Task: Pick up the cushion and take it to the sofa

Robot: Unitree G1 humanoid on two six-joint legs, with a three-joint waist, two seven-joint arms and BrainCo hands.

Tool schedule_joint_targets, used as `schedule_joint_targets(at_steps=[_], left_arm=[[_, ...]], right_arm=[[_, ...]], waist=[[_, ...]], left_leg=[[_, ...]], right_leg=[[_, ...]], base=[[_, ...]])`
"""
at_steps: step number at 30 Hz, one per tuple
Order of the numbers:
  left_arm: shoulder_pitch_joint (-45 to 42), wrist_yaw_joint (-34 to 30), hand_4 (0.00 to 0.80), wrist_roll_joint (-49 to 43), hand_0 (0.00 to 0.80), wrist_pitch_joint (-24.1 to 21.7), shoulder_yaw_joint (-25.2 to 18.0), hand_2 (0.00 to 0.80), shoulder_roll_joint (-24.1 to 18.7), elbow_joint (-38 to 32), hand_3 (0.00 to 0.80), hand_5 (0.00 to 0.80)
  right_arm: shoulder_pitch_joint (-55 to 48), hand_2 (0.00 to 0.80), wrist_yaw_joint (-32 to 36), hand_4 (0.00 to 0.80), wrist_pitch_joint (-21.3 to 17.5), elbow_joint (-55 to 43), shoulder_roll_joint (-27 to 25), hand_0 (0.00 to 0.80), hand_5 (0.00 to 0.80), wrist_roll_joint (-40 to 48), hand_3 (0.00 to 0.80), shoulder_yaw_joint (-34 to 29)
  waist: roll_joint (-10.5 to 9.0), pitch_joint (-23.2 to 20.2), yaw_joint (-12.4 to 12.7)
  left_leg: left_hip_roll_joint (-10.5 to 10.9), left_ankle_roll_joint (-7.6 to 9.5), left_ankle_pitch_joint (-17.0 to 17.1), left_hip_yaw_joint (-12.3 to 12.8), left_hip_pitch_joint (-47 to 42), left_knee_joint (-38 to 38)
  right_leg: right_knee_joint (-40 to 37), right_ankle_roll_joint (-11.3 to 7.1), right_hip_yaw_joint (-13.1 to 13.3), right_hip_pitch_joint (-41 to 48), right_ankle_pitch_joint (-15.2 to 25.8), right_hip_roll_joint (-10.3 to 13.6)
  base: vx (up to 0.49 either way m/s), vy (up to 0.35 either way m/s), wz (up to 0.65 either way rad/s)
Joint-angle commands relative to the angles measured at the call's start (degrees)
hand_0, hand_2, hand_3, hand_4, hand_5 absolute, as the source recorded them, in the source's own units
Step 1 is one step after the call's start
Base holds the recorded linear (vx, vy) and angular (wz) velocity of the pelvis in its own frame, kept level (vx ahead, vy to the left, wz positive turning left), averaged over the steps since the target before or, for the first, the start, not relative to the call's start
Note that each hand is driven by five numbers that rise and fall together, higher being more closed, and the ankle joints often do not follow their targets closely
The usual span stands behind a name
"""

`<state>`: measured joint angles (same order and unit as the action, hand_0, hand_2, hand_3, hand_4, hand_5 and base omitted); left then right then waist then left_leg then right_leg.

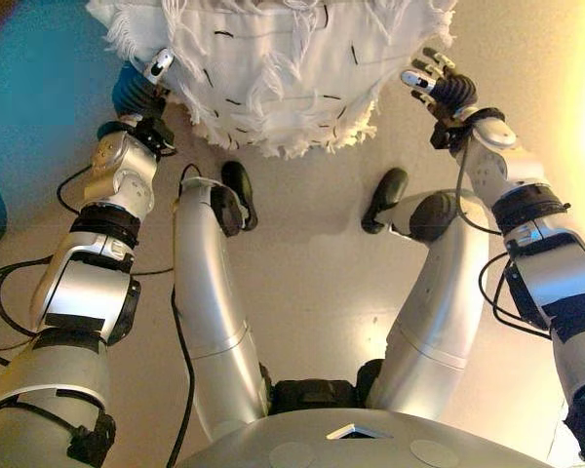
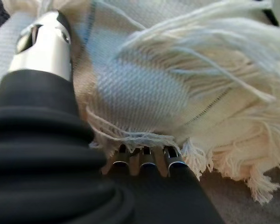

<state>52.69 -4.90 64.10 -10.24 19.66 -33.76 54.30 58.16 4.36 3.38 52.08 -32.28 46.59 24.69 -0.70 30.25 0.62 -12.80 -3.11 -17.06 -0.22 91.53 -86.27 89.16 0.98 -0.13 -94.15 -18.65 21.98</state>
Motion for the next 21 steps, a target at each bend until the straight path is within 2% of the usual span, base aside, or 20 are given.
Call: schedule_joint_targets(at_steps=[1, 5, 13, 21], left_arm=[[0.45, -1.39, 0.0, 3.94, 0.0, -1.99, -0.69, 0.0, 2.75, 2.0, 0.0, 0.0], [-1.0, -0.14, 0.0, 4.79, 0.0, -3.01, -0.45, 0.0, 4.65, 0.57, 0.0, 0.0], [-4.32, 10.36, 0.0, -5.98, 0.0, -3.05, 1.31, 0.0, 7.2, -2.38, 0.0, 0.0], [-5.58, 14.54, 0.0, -13.59, 0.0, -2.15, 3.72, 0.0, 7.76, -2.95, 0.0, 0.0]], right_arm=[[-0.43, 0.0, -0.95, 0.0, -0.14, 0.54, 1.85, 0.0, 0.0, -0.2, 0.0, 1.05], [-1.79, 0.0, -2.76, 0.0, -0.04, -0.25, 4.14, 0.0, 0.0, -0.23, 0.0, 1.22], [-5.04, 0.0, -6.33, 0.0, 4.08, -6.46, 7.37, 0.0, 0.0, -4.85, 0.0, 3.51], [-6.39, 0.0, -8.24, 0.0, 5.83, -7.46, 8.34, 0.0, 0.0, -7.31, 0.0, 5.11]], waist=[[1.95, -0.46, -1.05], [1.91, -0.46, -1.02], [1.39, -0.46, -1.25], [1.59, -0.46, -1.07]], left_leg=[[-1.66, 0.26, -4.99, -1.49, -1.57, -2.45], [-1.61, 0.1, -5.97, -2.17, -1.57, -4.39], [-1.9, -0.54, -7.71, -3.58, -1.57, -9.97], [-1.66, -1.08, -9.86, -5.51, -1.57, -16.41]], right_leg=[[-3.62, -0.65, 6.91, 4.2, 0.05, 0.1], [-1.87, -0.56, 7.48, 4.2, -0.5, -0.2], [3.3, -0.52, 9.98, 4.2, -1.33, -1.38], [10.39, -0.83, 12.34, 4.2, -2.99, -2.51]], base=[[0.02, -0.002, 0.07], [0.006, 0.001, 0.01], [0.041, 0.007, -0.03], [0.052, -0.001, 0.06]])
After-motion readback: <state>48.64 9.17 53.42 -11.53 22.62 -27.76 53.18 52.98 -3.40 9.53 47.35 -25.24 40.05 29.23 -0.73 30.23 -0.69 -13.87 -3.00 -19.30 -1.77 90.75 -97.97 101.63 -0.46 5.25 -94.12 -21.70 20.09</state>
